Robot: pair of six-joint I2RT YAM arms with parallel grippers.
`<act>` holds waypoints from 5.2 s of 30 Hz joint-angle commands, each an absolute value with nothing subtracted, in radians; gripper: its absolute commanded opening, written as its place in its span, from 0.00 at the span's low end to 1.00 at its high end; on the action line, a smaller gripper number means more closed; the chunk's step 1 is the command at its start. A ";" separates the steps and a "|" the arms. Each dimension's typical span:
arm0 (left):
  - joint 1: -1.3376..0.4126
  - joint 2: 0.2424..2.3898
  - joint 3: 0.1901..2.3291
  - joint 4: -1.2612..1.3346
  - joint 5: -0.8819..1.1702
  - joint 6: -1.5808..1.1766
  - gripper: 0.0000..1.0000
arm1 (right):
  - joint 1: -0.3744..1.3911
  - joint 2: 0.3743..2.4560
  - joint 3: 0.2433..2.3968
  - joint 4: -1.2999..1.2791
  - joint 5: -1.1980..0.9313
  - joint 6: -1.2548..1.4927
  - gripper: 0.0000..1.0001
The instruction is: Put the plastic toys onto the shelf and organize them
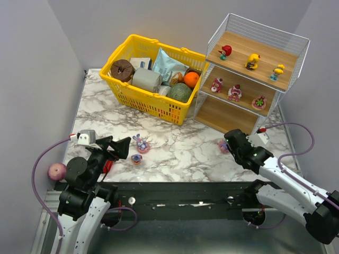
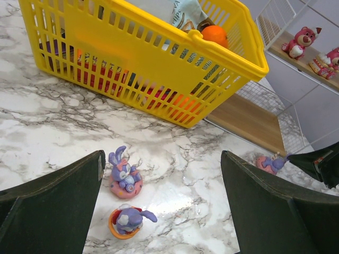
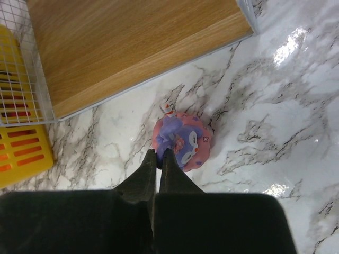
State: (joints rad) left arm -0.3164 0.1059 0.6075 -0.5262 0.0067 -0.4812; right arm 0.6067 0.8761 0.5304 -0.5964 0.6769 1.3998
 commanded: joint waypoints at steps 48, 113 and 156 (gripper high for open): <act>-0.319 0.141 0.609 -0.531 -0.002 -0.483 0.99 | 0.594 1.405 0.934 -1.048 1.054 2.306 0.00; -0.319 0.163 0.609 -0.532 -0.002 -0.485 0.99 | 0.581 1.419 0.801 -0.859 1.221 2.692 0.01; -0.322 0.133 0.607 -0.535 -0.002 -0.489 0.99 | 0.577 1.158 0.727 -0.410 0.959 1.634 0.43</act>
